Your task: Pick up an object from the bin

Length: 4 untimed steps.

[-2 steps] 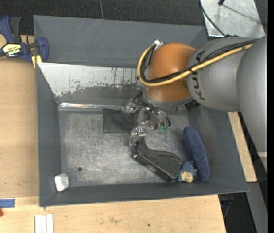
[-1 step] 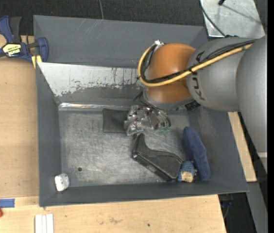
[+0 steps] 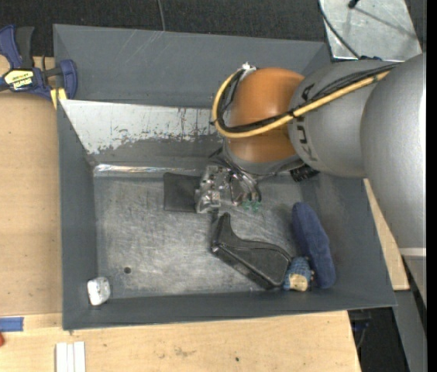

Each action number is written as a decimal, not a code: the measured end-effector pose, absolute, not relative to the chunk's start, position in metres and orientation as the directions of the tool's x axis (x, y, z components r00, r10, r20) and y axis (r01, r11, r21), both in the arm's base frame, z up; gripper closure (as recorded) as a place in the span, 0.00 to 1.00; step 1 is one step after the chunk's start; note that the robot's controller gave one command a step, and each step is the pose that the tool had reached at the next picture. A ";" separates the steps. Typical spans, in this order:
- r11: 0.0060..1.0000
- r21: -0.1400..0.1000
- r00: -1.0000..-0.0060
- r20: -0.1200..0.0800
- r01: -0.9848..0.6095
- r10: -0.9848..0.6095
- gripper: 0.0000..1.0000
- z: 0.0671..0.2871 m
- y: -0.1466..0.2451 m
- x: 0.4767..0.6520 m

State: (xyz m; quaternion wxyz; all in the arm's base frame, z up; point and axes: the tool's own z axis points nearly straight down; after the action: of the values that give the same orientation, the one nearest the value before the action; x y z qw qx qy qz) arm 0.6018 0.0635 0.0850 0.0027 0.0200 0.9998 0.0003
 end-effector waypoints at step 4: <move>0.991 0.005 -0.991 -0.014 -0.131 -0.131 0.00 0.073 0.057 0.605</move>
Offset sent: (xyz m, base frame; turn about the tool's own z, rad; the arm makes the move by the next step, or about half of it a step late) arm -0.0166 0.0106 0.0967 -0.0120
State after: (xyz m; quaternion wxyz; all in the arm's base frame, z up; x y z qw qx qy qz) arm 0.6053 0.0569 0.0726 0.0071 -0.0655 0.9978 0.0028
